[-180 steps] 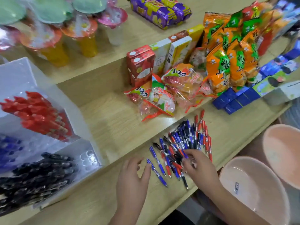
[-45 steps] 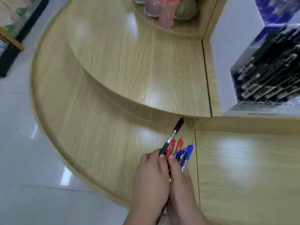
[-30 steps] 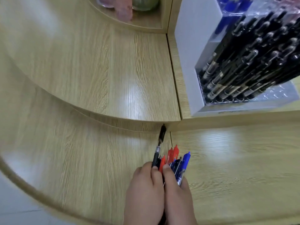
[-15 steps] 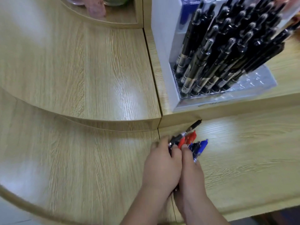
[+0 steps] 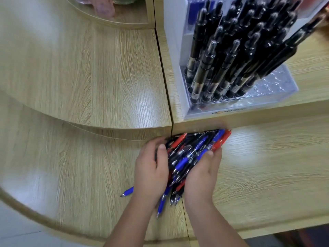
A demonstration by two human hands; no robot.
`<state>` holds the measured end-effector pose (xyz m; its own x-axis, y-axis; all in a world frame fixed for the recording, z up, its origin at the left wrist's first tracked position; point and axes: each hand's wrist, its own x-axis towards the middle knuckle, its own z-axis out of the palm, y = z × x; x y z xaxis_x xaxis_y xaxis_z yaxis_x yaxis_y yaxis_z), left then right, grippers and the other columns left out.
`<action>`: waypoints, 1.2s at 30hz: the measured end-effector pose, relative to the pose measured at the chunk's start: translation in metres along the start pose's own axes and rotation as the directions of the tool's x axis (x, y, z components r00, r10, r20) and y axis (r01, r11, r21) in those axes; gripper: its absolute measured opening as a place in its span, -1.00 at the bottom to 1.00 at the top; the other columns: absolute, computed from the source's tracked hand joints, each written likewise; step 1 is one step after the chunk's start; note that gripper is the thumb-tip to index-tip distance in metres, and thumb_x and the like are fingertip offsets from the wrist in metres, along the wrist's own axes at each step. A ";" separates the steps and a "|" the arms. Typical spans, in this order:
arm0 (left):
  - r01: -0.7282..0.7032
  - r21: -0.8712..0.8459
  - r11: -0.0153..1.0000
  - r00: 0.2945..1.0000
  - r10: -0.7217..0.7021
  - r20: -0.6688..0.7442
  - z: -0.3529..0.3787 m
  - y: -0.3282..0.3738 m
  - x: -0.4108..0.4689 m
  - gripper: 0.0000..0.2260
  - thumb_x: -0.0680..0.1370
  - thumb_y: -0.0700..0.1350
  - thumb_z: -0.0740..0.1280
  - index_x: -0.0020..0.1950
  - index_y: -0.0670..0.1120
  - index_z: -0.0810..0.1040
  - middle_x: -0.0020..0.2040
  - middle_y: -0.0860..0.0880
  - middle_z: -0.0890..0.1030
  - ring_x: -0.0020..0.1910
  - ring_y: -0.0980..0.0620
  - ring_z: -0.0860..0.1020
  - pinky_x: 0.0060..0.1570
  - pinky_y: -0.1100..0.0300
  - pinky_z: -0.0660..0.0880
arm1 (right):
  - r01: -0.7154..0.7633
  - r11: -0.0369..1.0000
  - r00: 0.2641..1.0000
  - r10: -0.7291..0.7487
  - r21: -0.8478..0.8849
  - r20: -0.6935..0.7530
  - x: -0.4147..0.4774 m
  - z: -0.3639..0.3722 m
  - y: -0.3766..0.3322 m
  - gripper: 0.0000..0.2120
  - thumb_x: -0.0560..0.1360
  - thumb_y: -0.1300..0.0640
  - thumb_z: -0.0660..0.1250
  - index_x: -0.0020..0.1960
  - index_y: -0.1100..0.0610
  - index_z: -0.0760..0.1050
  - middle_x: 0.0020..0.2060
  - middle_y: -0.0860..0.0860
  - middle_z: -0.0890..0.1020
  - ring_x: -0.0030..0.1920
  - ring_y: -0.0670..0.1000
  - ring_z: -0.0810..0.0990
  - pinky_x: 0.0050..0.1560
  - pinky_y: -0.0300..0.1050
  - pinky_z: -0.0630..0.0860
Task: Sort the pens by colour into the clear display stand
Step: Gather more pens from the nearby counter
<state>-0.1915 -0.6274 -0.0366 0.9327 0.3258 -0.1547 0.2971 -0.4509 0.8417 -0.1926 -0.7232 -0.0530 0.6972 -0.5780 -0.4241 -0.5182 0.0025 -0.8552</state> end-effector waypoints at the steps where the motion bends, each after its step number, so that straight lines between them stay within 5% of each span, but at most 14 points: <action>1: -0.033 0.043 0.999 0.999 0.032 0.009 -0.004 -0.004 -0.002 -0.70 0.60 0.04 0.10 0.25 0.08 0.53 0.13 0.23 0.57 0.15 0.28 0.50 0.16 0.21 0.47 | 0.057 0.996 0.998 -0.055 -0.073 0.031 -0.003 -0.003 0.002 -0.36 0.56 -0.19 -0.09 0.59 -0.02 -0.02 0.58 -0.08 0.07 0.56 -0.09 0.02 0.56 -0.04 -0.04; 4: -0.128 0.199 0.972 0.992 0.122 0.043 -0.017 -0.020 -0.015 -0.66 0.61 0.06 0.09 0.34 0.05 0.43 0.28 0.15 0.47 0.31 0.20 0.40 0.30 0.04 0.41 | 0.186 0.940 0.982 -0.165 -0.286 0.097 -0.001 -0.013 0.016 -0.32 0.56 -0.18 -0.10 0.60 0.05 -0.16 0.59 -0.07 -0.10 0.56 -0.14 -0.14 0.51 -0.16 -0.16; 7: -0.084 0.459 0.885 0.996 0.069 0.049 -0.027 -0.043 -0.038 -0.44 0.57 0.24 0.05 0.51 0.03 0.22 0.52 0.01 0.24 0.54 0.00 0.13 0.48 -0.21 0.14 | 0.264 0.897 0.963 -0.224 -0.354 0.152 -0.001 -0.019 0.020 -0.33 0.60 -0.13 -0.04 0.60 0.06 -0.19 0.59 -0.07 -0.15 0.55 -0.14 -0.18 0.49 -0.15 -0.16; 12: 0.058 0.544 0.837 0.997 -0.077 0.013 -0.013 -0.070 -0.071 -0.24 0.48 0.44 -0.10 0.57 0.13 -0.25 0.62 -0.02 -0.10 0.58 0.01 -0.23 0.54 -0.17 -0.12 | 0.499 0.724 0.862 -0.358 -0.477 0.358 -0.006 -0.024 0.033 -0.33 0.61 -0.11 -0.02 0.59 0.07 -0.23 0.57 -0.03 -0.28 0.56 -0.05 -0.29 0.53 0.02 -0.11; 16: 0.041 0.414 0.909 0.999 -0.032 -0.028 0.016 -0.060 -0.080 -0.27 0.54 0.27 0.07 0.61 0.00 -0.08 0.62 -0.06 -0.12 0.59 -0.03 -0.20 0.53 -0.20 -0.03 | 0.596 0.407 0.798 -0.396 -0.692 0.455 0.015 -0.045 0.047 -0.32 0.59 -0.20 -0.13 0.60 0.12 -0.13 0.58 0.16 -0.18 0.58 0.13 -0.19 0.54 0.22 -0.03; 18: 0.048 0.360 0.932 0.998 -0.026 -0.064 0.032 -0.052 -0.077 -0.29 0.54 0.21 0.10 0.60 -0.04 -0.04 0.62 -0.05 -0.15 0.59 -0.05 -0.18 0.52 -0.21 -0.01 | 0.590 0.338 0.798 -0.384 -0.733 0.465 0.023 -0.051 0.049 -0.32 0.59 -0.21 -0.12 0.60 0.13 -0.10 0.58 0.18 -0.14 0.57 0.18 -0.14 0.52 0.26 0.00; 25: 0.108 0.146 0.983 0.961 -0.066 -0.269 0.055 -0.038 -0.055 -0.44 0.56 0.07 0.09 0.54 -0.07 0.16 0.61 -0.08 0.01 0.60 -0.07 -0.07 0.50 -0.23 0.06 | 0.547 0.501 0.833 -0.399 -0.671 0.382 0.024 -0.032 0.044 -0.34 0.57 -0.12 -0.03 0.56 0.22 0.06 0.57 0.20 -0.03 0.58 0.16 -0.06 0.52 0.24 -0.01; 30: 0.076 0.056 0.996 0.969 -0.060 -0.241 0.041 -0.036 -0.061 -0.43 0.52 0.10 0.24 0.51 0.09 0.21 0.60 0.09 0.04 0.59 0.00 -0.03 0.49 -0.08 0.12 | 0.473 0.714 0.880 -0.345 -0.517 0.327 0.029 -0.044 0.028 -0.42 0.53 -0.18 0.07 0.49 0.03 0.23 0.57 -0.04 0.04 0.56 0.03 0.02 0.50 0.25 0.08; 33: 0.057 0.113 0.992 0.984 -0.037 -0.176 0.032 -0.029 -0.060 -0.54 0.52 0.18 0.26 0.38 0.07 0.38 0.56 0.10 0.13 0.58 0.00 0.05 0.48 -0.06 0.23 | 0.423 0.762 0.898 -0.280 -0.490 0.339 0.041 -0.056 0.015 -0.53 0.49 -0.16 0.17 0.35 -0.05 0.39 0.49 -0.10 0.15 0.50 0.02 0.19 0.47 0.22 0.19; 36: 0.129 0.087 0.988 0.981 -0.114 -0.157 0.017 -0.013 -0.050 -0.50 0.51 0.27 0.23 0.38 0.09 0.33 0.50 0.13 0.20 0.51 0.07 0.19 0.41 0.12 0.32 | 0.387 0.773 0.911 -0.237 -0.503 0.337 0.047 -0.058 -0.003 -0.58 0.45 -0.18 0.21 0.22 -0.02 0.50 0.39 -0.04 0.28 0.41 0.00 0.28 0.45 -0.03 0.15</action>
<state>-0.2384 -0.6518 -0.0487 0.8488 0.5019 -0.1666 0.4317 -0.4758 0.7663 -0.1867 -0.7972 -0.0527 0.9249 -0.2525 -0.2842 -0.3801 -0.6322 -0.6752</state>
